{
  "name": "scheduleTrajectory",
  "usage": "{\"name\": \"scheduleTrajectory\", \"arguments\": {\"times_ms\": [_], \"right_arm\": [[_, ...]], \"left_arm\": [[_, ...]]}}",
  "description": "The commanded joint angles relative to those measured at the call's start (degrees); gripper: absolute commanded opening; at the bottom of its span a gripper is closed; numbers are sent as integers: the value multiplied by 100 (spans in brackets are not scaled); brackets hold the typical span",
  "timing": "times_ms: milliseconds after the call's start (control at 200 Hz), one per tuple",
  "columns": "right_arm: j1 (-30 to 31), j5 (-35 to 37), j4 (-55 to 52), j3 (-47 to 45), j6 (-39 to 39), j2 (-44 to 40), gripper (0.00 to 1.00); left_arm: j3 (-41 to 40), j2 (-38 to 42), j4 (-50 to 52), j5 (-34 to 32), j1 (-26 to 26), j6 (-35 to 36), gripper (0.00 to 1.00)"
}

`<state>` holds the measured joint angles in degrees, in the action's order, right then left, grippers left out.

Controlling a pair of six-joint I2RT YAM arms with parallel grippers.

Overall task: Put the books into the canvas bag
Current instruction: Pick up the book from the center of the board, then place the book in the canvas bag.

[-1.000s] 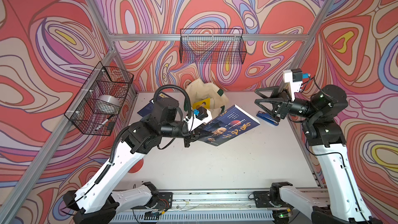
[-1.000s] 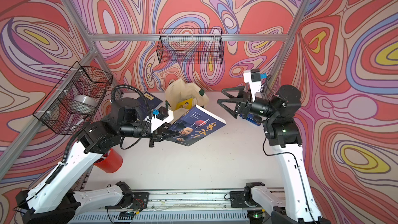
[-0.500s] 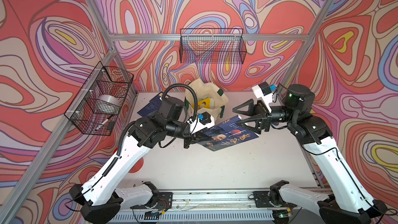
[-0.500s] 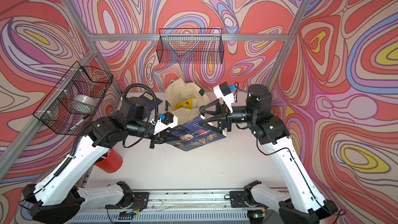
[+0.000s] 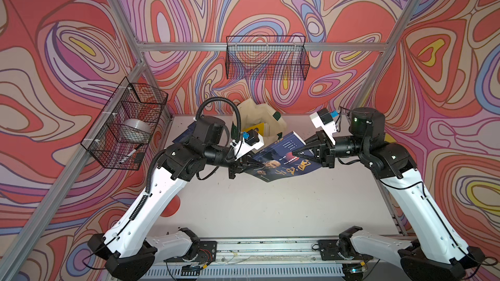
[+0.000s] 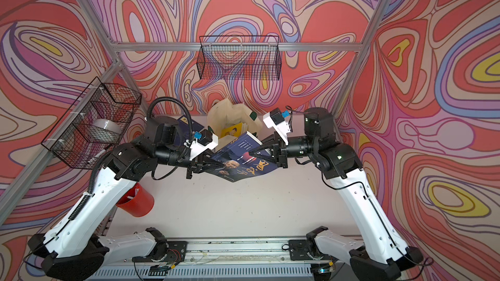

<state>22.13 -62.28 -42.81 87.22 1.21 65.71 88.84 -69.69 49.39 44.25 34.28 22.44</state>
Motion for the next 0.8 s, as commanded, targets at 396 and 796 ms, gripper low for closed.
{"name": "scheduleTrajectory", "arguments": {"times_ms": [396, 796], "right_arm": [[-8, 2747, 1240, 1085, -1204, 727, 0], [149, 4890, 1966, 1781, -2500, 2091, 0]], "left_arm": [[6, 331, -2162, -3495, -119, -925, 100], [-128, 68, -2253, -4499, -1017, -2199, 100]]}}
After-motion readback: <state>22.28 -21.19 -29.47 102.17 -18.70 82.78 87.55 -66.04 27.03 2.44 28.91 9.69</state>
